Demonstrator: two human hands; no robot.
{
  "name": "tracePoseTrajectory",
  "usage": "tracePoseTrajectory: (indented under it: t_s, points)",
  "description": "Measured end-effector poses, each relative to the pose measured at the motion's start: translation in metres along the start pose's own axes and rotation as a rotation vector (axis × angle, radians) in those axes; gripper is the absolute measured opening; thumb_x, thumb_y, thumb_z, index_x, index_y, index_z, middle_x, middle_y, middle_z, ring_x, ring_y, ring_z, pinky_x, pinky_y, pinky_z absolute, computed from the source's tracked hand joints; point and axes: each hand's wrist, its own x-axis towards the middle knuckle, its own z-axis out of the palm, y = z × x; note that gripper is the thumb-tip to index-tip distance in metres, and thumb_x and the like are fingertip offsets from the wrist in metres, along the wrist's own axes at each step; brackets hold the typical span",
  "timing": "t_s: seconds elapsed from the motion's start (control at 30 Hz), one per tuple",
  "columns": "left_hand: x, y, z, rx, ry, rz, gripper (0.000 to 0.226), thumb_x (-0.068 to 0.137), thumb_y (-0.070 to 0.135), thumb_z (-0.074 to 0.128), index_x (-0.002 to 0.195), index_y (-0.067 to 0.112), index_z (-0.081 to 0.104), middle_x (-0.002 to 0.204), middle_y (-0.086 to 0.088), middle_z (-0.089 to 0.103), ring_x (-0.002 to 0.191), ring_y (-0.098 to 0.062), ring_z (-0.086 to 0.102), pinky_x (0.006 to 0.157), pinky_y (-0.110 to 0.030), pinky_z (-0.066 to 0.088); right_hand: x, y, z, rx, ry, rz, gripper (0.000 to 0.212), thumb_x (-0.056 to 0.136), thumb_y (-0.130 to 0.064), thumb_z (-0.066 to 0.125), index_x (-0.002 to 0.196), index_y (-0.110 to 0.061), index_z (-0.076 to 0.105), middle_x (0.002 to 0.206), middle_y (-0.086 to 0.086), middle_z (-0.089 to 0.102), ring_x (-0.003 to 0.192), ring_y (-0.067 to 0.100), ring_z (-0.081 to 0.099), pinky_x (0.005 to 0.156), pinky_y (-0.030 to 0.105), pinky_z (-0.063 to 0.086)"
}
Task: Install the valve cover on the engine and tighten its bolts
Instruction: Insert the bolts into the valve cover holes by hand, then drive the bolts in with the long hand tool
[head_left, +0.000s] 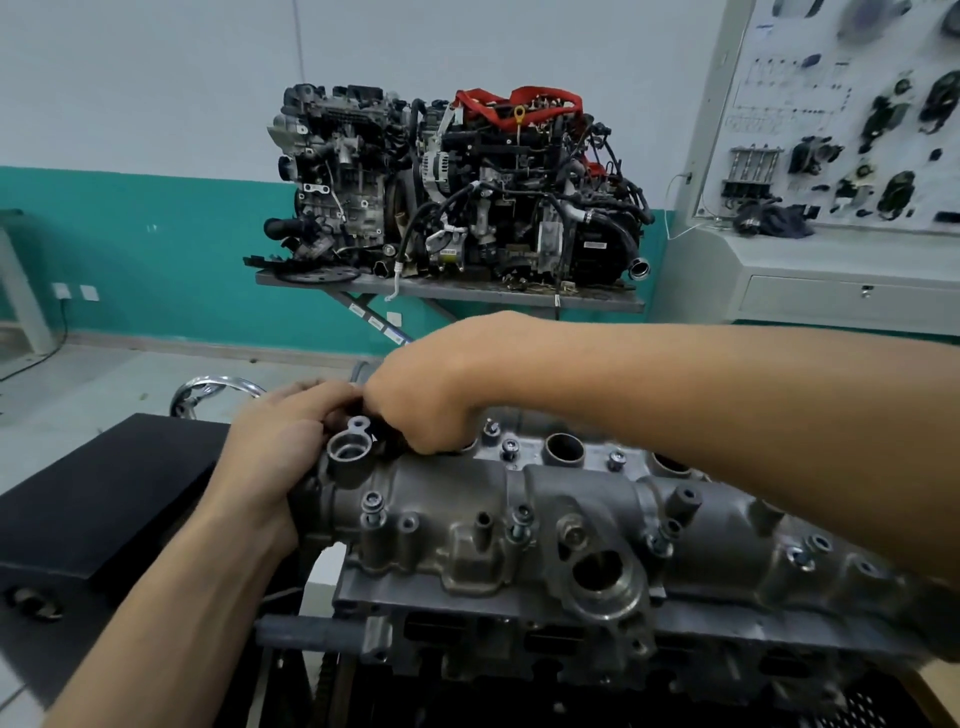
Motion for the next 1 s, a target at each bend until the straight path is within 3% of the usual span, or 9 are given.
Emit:
tracePoseTrajectory:
  t_s: [0.17, 0.3, 0.37, 0.43, 0.5, 0.57, 0.7, 0.83, 1.0]
  points:
    - [-0.003, 0.002, 0.001, -0.035, 0.030, -0.038, 0.007, 0.082, 0.010, 0.072, 0.079, 0.004, 0.068, 0.078, -0.021, 0.061, 0.070, -0.031, 0.061, 0.078, -0.050, 0.052, -0.005, -0.003, 0.009, -0.034, 0.074, 0.039, 0.023, 0.092, -0.015, 0.049, 0.071, -0.022, 0.044, 0.074, -0.002, 0.049, 0.060, 0.013, 0.049, 0.045, 0.027, 0.031]
    - [-0.001, 0.001, 0.000, -0.059, 0.010, -0.046, 0.030, 0.082, 0.012, 0.072, 0.108, -0.003, 0.069, 0.099, -0.025, 0.061, 0.089, -0.035, 0.060, 0.091, -0.061, 0.051, 0.000, -0.003, 0.012, -0.056, 0.090, 0.059, 0.024, 0.093, -0.016, 0.048, 0.070, -0.021, 0.044, 0.072, -0.003, 0.047, 0.060, 0.013, 0.047, 0.045, 0.028, 0.030]
    - [-0.001, -0.001, 0.000, -0.053, 0.003, -0.037, 0.031, 0.081, 0.012, 0.072, 0.107, -0.004, 0.070, 0.096, -0.025, 0.063, 0.084, -0.034, 0.063, 0.085, -0.059, 0.055, 0.000, -0.001, 0.014, -0.010, 0.102, 0.064, 0.021, 0.096, -0.020, 0.044, 0.076, -0.018, 0.049, 0.072, -0.004, 0.047, 0.059, 0.011, 0.045, 0.045, 0.026, 0.027]
    - [0.003, -0.002, -0.001, -0.022, 0.032, -0.027, 0.007, 0.084, 0.013, 0.070, 0.084, 0.006, 0.069, 0.076, -0.016, 0.064, 0.060, -0.025, 0.064, 0.061, -0.041, 0.057, -0.008, 0.010, 0.011, 0.158, 0.191, 0.091, 0.030, 0.104, -0.030, 0.037, 0.084, -0.016, 0.056, 0.072, -0.004, 0.050, 0.060, 0.010, 0.045, 0.046, 0.024, 0.026]
    - [0.003, -0.002, -0.002, 0.019, 0.036, -0.034, 0.016, 0.087, 0.013, 0.069, 0.071, 0.014, 0.066, 0.055, -0.003, 0.060, 0.040, -0.016, 0.057, 0.042, -0.026, 0.050, -0.030, 0.029, 0.006, 0.404, 0.303, 0.174, 0.045, 0.107, -0.036, 0.032, 0.078, -0.012, 0.056, 0.065, -0.003, 0.051, 0.053, 0.006, 0.046, 0.042, 0.018, 0.028]
    - [0.002, 0.002, -0.002, 0.101, 0.034, -0.015, 0.013, 0.087, 0.014, 0.071, 0.074, 0.015, 0.069, 0.054, -0.001, 0.063, 0.041, -0.015, 0.059, 0.042, -0.028, 0.051, -0.063, 0.050, 0.003, 0.648, 0.414, 0.255, 0.049, 0.107, -0.035, 0.034, 0.070, -0.009, 0.053, 0.055, -0.003, 0.044, 0.039, 0.004, 0.038, 0.039, 0.013, 0.030]
    - [-0.003, 0.013, 0.002, 0.458, 0.040, 0.180, 0.009, 0.090, 0.016, 0.072, 0.083, 0.013, 0.068, 0.075, -0.010, 0.070, 0.051, -0.018, 0.062, 0.051, -0.028, 0.052, -0.150, 0.056, 0.027, 0.749, 0.563, 0.426, 0.054, 0.104, -0.043, 0.039, 0.065, -0.008, 0.050, 0.053, 0.000, 0.037, 0.043, 0.013, 0.031, 0.045, 0.025, 0.033]
    - [-0.029, 0.035, 0.043, 1.086, 0.026, 0.564, 0.016, 0.087, 0.026, 0.076, 0.085, 0.016, 0.063, 0.074, 0.004, 0.061, 0.071, -0.022, 0.059, 0.067, -0.032, 0.043, -0.253, 0.033, 0.073, 0.658, 0.571, 0.587, 0.057, 0.097, -0.055, 0.041, 0.063, -0.010, 0.050, 0.050, -0.006, 0.037, 0.043, 0.007, 0.032, 0.046, 0.023, 0.031]
    - [-0.117, 0.018, 0.167, 0.937, -0.447, 0.844, 0.016, 0.086, 0.031, 0.073, 0.078, 0.023, 0.062, 0.070, 0.011, 0.064, 0.061, -0.004, 0.059, 0.053, -0.021, 0.043, -0.366, 0.005, 0.128, 0.913, 0.657, 0.858, 0.059, 0.093, -0.057, 0.045, 0.067, -0.005, 0.053, 0.052, -0.008, 0.038, 0.047, 0.008, 0.035, 0.053, 0.032, 0.033]
